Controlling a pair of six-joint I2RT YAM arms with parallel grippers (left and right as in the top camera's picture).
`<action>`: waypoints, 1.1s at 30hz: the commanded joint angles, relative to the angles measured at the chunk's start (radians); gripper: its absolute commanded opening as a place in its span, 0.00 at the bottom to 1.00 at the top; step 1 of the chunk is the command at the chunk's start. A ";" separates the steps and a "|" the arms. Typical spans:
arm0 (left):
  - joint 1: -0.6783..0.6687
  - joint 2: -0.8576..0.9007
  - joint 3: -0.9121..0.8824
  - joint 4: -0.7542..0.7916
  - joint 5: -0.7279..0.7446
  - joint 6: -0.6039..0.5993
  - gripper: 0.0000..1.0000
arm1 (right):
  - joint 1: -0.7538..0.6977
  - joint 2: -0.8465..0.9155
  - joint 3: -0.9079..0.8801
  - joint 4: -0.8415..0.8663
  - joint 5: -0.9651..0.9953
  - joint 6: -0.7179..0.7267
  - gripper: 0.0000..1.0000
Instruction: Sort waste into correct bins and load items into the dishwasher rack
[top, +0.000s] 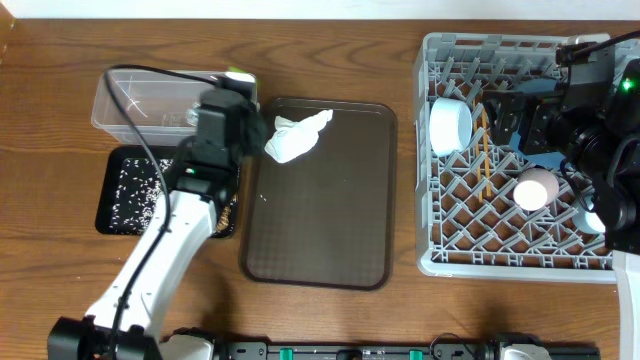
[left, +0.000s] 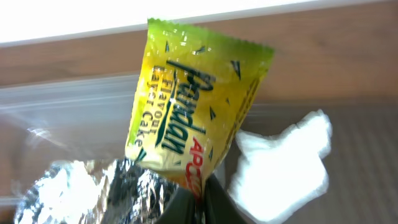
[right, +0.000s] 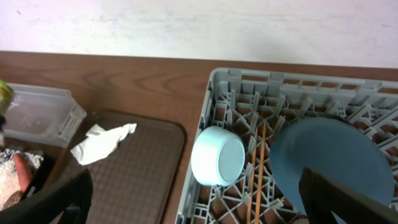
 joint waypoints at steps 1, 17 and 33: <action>0.084 0.102 0.003 0.102 -0.014 0.013 0.06 | 0.003 -0.002 0.002 -0.001 -0.005 0.013 0.99; -0.021 0.113 0.003 0.058 0.268 -0.045 0.84 | 0.003 -0.002 0.002 -0.001 -0.005 0.013 0.99; -0.171 0.506 0.003 0.364 0.174 0.104 0.82 | 0.003 -0.002 0.002 -0.001 -0.005 0.013 0.99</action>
